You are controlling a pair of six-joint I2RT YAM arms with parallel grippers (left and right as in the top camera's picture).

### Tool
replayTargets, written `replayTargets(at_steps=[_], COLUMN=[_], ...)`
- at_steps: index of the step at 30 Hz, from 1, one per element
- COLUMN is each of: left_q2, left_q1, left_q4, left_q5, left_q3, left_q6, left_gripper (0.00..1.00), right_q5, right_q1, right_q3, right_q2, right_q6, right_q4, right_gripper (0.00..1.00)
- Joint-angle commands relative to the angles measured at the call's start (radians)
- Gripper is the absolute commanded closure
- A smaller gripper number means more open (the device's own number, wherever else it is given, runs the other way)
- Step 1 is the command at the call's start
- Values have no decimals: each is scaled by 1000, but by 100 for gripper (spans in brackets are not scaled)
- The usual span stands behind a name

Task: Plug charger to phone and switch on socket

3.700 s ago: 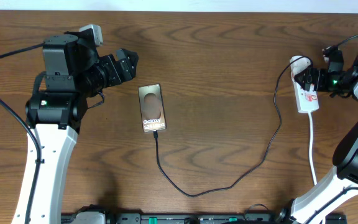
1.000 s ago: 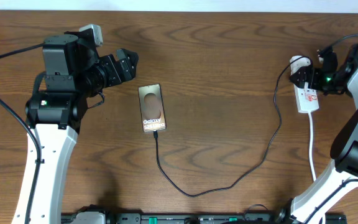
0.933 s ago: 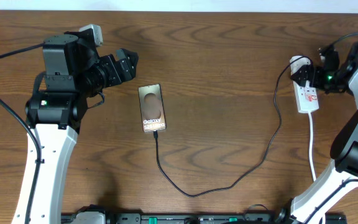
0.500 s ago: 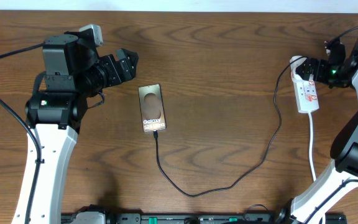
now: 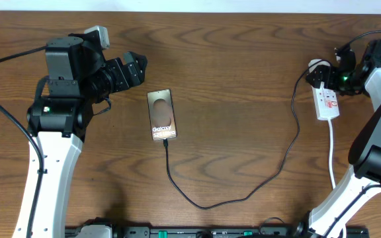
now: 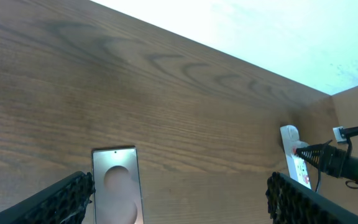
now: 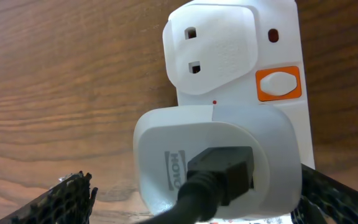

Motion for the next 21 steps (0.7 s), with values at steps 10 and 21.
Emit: replayTargets(at_steps=[10, 21], left_q2=[-6, -6], left_q1=[5, 5], left_q4=[-18, -18], left_q5=[-13, -13], left_q3=[-2, -2], left_q6=[6, 6], left_gripper=[9, 9], right_q5=[-16, 2], right_q1=[45, 3], right_q3=[-37, 41], right_q2=[7, 6], right_q6=[18, 10], right_q4=[-10, -51], right_gripper=[5, 4])
